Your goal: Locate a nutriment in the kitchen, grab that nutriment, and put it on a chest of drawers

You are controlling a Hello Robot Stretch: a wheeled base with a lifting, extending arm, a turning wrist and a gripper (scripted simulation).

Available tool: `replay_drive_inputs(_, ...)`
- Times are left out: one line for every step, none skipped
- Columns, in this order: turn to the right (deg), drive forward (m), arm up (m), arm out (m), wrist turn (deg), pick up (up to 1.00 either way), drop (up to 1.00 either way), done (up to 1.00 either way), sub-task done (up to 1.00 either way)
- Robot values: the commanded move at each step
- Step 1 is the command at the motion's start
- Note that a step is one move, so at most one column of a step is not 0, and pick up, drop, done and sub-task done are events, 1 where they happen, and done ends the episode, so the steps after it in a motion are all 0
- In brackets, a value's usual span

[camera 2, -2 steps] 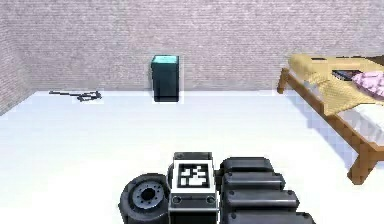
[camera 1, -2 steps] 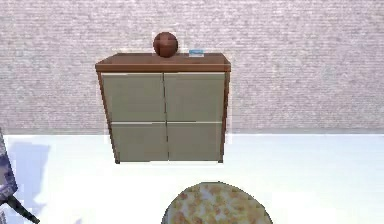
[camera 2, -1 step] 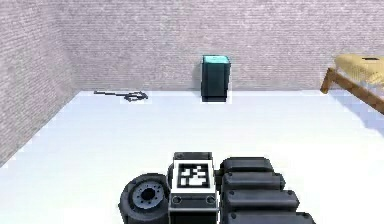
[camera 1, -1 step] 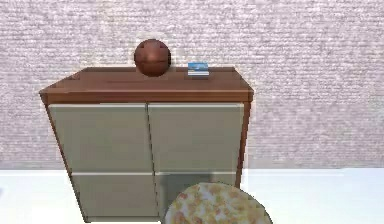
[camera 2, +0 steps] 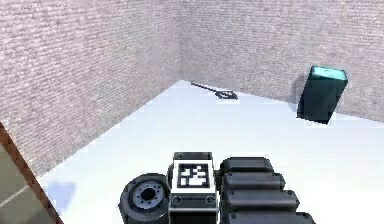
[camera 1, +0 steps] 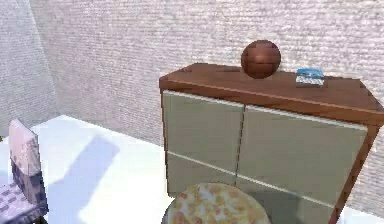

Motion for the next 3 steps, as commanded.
replay_drive_inputs(0.0,0.55,0.0,0.0,0.0,0.0,0.0,0.0,0.0)
replay_drive_inputs(45.0,0.0,0.0,0.0,0.0,0.0,0.0,0.0,0.0)
replay_drive_inputs(45.0,0.0,0.0,0.0,0.0,0.0,0.0,0.0,0.0)
